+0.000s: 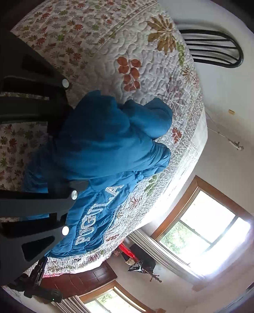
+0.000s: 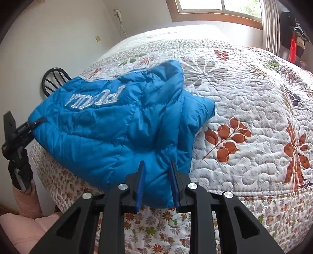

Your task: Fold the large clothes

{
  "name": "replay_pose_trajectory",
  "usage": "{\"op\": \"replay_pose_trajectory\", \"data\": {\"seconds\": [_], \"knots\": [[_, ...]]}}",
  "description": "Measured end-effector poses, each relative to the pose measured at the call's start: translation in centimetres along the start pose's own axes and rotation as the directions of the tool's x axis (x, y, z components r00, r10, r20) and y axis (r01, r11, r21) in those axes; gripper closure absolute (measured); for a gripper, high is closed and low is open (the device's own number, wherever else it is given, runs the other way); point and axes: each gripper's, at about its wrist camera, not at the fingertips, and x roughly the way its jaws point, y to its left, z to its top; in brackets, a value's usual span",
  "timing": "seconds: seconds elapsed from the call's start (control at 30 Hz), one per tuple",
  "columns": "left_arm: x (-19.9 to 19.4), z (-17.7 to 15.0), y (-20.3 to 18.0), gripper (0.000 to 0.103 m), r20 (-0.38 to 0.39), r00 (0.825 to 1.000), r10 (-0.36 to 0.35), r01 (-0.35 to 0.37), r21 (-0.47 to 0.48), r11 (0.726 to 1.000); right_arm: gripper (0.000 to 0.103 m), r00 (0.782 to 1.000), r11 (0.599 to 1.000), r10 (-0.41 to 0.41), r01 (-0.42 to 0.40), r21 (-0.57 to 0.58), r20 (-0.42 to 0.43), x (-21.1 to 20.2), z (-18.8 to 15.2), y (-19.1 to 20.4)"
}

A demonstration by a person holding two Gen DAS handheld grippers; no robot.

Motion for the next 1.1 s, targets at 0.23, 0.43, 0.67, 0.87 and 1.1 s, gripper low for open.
{"op": "replay_pose_trajectory", "data": {"seconds": [0.23, 0.43, 0.67, 0.87, 1.1], "knots": [[-1.8, 0.0, -6.0, 0.076, 0.087, 0.996, -0.03, 0.013, 0.191, 0.981, 0.079, 1.0, 1.0, 0.006, -0.005, 0.014, -0.028, 1.6, -0.2, -0.7], [-1.2, -0.7, -7.6, 0.076, 0.1, 0.995, -0.032, 0.006, 0.245, 0.97, 0.08, 0.999, 1.0, 0.018, -0.018, 0.021, -0.031, 1.8, -0.5, -0.8], [-0.8, -0.6, -5.6, 0.076, 0.087, 0.996, -0.016, -0.001, 0.185, 0.983, 0.08, 0.999, 0.999, 0.022, -0.022, 0.026, -0.028, 1.9, -0.4, -0.9], [-1.3, -0.6, -8.1, 0.076, 0.099, 0.994, -0.039, 0.014, 0.239, 0.971, 0.08, 0.999, 1.0, 0.016, -0.016, 0.023, -0.028, 1.9, -0.1, -0.9], [-1.7, -0.7, -12.8, 0.076, 0.106, 0.991, -0.085, 0.045, 0.335, 0.941, 0.077, 0.994, 0.992, 0.083, -0.089, 0.085, 0.066, -2.7, -0.7, -3.8]]}}
